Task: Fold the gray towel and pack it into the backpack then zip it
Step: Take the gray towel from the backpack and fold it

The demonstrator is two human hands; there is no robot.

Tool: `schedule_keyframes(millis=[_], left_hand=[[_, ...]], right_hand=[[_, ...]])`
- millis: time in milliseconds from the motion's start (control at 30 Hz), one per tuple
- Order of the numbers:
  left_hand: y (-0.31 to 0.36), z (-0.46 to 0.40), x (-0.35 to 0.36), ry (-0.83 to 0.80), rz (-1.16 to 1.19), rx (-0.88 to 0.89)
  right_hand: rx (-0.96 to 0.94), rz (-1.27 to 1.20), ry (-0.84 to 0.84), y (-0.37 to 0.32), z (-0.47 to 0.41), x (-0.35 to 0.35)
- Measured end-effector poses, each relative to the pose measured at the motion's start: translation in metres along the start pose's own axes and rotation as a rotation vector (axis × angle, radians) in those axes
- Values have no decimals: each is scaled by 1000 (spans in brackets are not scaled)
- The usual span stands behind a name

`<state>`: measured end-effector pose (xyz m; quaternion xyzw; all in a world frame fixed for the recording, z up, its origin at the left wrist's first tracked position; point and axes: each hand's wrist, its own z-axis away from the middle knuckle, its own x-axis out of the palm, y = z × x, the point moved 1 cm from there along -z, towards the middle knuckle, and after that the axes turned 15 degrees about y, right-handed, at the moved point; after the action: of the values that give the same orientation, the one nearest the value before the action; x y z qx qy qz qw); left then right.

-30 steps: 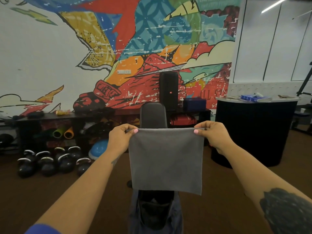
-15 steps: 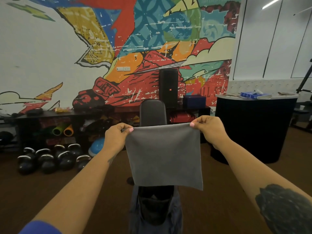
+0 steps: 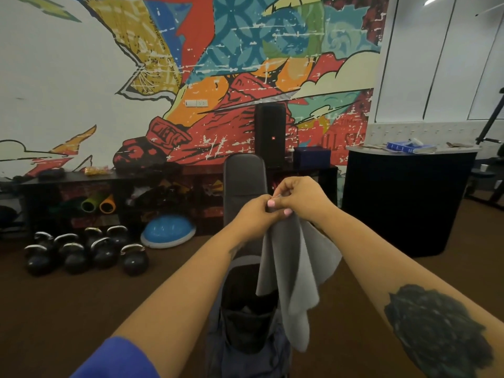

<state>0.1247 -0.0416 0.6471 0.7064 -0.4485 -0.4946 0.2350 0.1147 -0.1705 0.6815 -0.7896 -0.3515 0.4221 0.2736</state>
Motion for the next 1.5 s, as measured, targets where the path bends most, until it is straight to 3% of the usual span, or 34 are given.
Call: schedule_keyframes(millis=[200, 367, 533, 767, 1033, 1300, 1500], left_hand=[[4, -5, -4, 62, -174, 84], [5, -11, -18, 109, -145, 136], [11, -16, -39, 153, -2, 103], [5, -23, -73, 297, 130, 74], [-18, -25, -103, 476, 202, 41], [-36, -24, -108, 600, 246, -63], [-41, -19, -105, 626, 246, -139]], right_hand=[[85, -177, 80, 24, 4, -5], [138, -272, -115, 32, 13, 3], [107, -122, -271, 31, 17, 12], [154, 40, -300, 44, 18, 10], [230, 71, -195, 63, 14, 4], [478, -449, 139, 69, 11, 1], [545, -641, 262, 58, 6, 0]])
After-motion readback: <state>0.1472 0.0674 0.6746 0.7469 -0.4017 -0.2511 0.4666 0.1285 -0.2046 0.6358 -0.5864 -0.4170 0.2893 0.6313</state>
